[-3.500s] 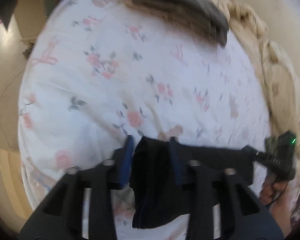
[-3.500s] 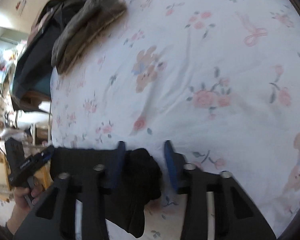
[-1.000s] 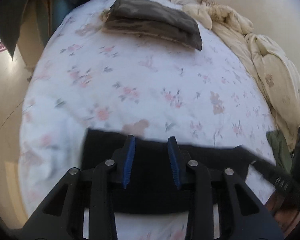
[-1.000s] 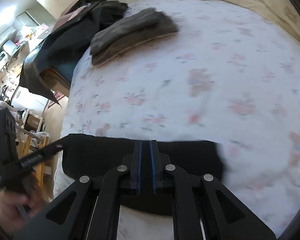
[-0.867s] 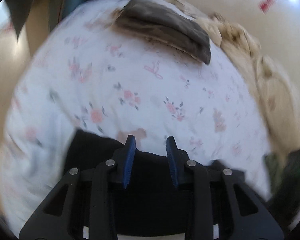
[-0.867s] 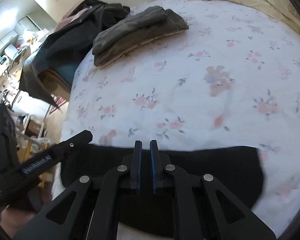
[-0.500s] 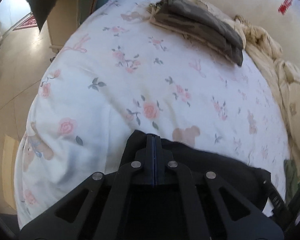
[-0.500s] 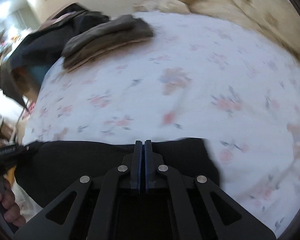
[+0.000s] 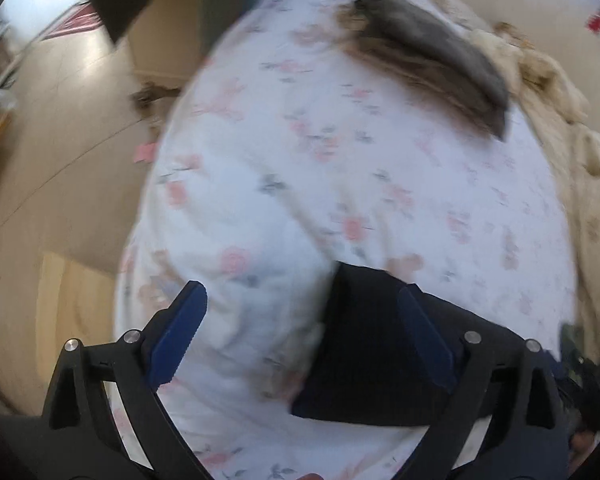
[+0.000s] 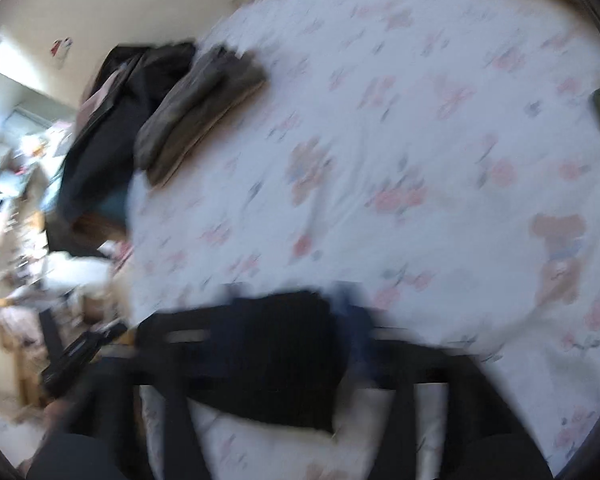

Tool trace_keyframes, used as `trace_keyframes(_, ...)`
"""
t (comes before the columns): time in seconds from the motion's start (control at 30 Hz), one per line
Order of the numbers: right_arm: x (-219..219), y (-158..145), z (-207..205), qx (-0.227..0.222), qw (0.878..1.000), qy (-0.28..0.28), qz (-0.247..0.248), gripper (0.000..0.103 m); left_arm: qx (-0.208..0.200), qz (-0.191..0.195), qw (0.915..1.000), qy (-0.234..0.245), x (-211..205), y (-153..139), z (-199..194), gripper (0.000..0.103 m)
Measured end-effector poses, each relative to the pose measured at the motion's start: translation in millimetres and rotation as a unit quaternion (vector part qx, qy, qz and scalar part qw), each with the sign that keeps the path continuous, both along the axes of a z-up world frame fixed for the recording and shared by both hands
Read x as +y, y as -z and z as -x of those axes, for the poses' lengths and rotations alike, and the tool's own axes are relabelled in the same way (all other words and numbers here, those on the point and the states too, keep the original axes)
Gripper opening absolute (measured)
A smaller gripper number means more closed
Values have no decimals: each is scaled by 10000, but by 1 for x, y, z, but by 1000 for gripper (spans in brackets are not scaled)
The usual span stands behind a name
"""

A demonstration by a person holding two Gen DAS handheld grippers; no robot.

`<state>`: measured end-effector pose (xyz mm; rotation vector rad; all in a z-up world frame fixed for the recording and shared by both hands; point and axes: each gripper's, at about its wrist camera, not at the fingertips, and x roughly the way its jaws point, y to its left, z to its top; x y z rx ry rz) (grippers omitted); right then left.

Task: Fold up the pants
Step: 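Grasp the folded black shorts bundle with both tools, then carry the shorts bundle with both tools onto the camouflage clothes stack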

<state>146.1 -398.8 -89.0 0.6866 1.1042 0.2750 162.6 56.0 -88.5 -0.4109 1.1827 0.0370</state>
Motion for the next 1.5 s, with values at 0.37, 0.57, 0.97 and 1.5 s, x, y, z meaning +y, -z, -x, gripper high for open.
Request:
trace_keyframes(0.37, 52, 63, -3, 777, 9943, -718, -114, 71, 470, 896, 9879, 1173, -50, 54, -9, 67)
trace_keyframes(0.57, 76, 73, -7, 613, 9921, -1082, -169, 39, 304, 911, 9879, 1214, -55, 58, -3, 44)
trace_keyframes(0.97, 73, 4, -7, -437, 9937, -786, -664, 17, -569, 1418, 9821, 1100, -42, -8, 2, 17)
trace_keyframes(1.5, 110, -114, -276, -1269, 9859, -1093, -16, 16, -1403, 1042, 9806, 888, -28, -124, -260, 19)
